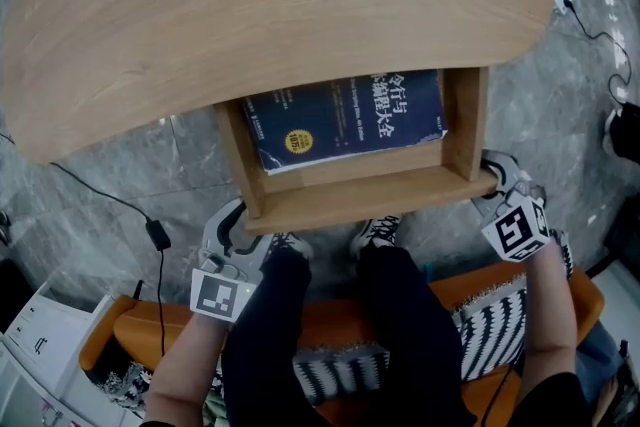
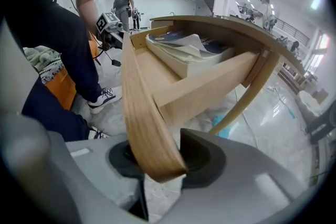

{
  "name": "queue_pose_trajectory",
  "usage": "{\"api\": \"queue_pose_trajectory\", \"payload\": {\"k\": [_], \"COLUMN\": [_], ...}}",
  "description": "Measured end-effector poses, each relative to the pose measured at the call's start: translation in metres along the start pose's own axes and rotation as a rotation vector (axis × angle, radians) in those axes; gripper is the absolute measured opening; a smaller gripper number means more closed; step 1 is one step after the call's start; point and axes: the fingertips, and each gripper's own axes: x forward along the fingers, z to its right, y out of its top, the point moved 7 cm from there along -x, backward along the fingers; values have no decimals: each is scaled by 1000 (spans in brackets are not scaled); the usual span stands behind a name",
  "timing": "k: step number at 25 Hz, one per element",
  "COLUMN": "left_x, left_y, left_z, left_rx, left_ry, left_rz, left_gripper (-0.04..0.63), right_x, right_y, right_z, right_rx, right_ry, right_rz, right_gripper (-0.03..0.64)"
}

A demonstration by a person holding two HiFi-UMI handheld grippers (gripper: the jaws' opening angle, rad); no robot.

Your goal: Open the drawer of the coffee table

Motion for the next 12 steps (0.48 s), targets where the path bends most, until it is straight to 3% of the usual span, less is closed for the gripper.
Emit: {"api": "queue_pose_trajectory", "payload": {"k": [5, 12], "left_x": [-2, -31], "left_y": [0, 5], "left_z": [1, 6], "left_rx": [19, 46], "left_ry": [-4, 28], "left_rz": [17, -17], "left_gripper": [191, 152], "right_x": [-1, -20], "right_y": [0, 2], "right_z": [-1, -4], "right_rx": [-3, 97], "right_ry": [-8, -58], "right_rz": [1, 31], "right_gripper": [146, 163]}}
